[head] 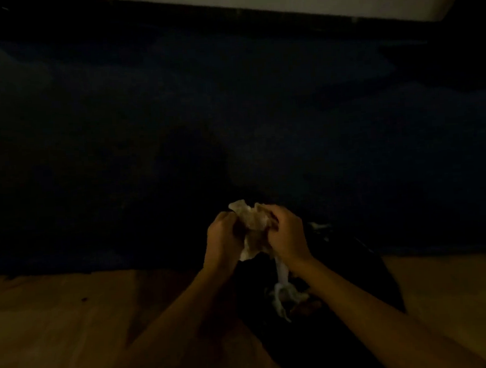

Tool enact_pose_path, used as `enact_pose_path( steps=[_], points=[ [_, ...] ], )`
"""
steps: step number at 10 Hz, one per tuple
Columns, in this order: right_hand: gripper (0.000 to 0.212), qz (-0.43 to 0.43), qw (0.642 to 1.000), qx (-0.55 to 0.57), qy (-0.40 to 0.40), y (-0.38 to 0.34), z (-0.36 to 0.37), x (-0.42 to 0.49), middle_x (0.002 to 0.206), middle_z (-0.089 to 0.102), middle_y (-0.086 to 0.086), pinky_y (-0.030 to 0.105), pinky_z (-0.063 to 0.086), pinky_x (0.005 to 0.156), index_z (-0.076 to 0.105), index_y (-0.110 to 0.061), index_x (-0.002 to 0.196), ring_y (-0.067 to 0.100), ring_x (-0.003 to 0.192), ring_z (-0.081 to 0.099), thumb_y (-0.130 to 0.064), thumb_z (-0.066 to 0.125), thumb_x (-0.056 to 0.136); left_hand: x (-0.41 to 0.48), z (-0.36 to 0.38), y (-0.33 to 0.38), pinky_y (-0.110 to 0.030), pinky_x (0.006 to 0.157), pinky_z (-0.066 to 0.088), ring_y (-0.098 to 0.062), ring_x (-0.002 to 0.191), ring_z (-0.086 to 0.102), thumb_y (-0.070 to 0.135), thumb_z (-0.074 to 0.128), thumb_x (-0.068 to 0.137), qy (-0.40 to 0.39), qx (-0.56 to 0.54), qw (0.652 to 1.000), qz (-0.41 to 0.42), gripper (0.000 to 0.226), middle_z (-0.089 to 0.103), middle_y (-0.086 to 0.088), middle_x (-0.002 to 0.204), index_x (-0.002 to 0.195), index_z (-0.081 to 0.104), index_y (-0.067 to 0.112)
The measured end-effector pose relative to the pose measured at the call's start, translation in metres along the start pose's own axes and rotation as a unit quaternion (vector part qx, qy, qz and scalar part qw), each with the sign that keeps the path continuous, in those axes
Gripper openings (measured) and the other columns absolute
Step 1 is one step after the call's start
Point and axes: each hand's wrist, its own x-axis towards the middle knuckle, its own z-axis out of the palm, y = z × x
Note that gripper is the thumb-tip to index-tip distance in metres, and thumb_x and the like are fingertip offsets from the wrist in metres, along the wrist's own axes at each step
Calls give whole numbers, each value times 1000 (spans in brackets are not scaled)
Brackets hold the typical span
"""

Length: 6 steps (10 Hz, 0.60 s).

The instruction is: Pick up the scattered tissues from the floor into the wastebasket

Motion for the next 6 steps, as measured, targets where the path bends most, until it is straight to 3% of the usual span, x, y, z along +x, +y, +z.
enact_pose_path(
  steps=[1,2,3,4,5,6],
  points=[
    [26,48,998,-49,-7,32,-35,-42,100,57,10,24,38,75,62,-3,106,21,87,55,4,53,83,-37,34,25,-12,67,46,-13,81,61,12,54,88,-94,32,995,16,10,65,-1,89,91,64,10],
    [8,105,991,-65,-48,65,-50,-79,96,45,5,31,42,72,57,-2,96,14,74,46,-2,53,89,-60,67,22,-30,73,52,-19,80,60,8,55,86,-172,63,983,9,17,65,-2,84,101,61,5],
    [34,151,981,-45,-117,94,-48,-98,131,42,11,42,43,101,50,-6,126,21,112,47,-21,50,96,-73,86,15,-43,73,55,-25,80,60,18,47,93,-248,110,962,-43,33,62,-10,91,125,46,10],
    [40,208,964,-24,-167,115,-49,-113,138,42,20,48,33,110,46,0,131,34,128,40,-5,53,92,-85,89,13,-29,68,49,-17,78,57,16,45,95,-297,116,943,-93,53,57,1,91,143,24,14],
    [40,213,963,-10,-164,101,-70,-121,137,45,19,41,38,107,46,-3,132,34,125,45,-3,51,93,-94,81,20,-33,75,46,-26,94,59,8,45,94,-290,127,945,-77,44,60,-9,108,137,35,10],
    [40,223,961,-2,-163,75,-102,-120,136,48,15,39,43,101,45,-7,134,32,123,48,-7,50,94,-101,64,47,-31,69,41,-31,97,59,7,43,94,-304,156,937,-67,38,59,-15,114,132,42,11]
  ],
)
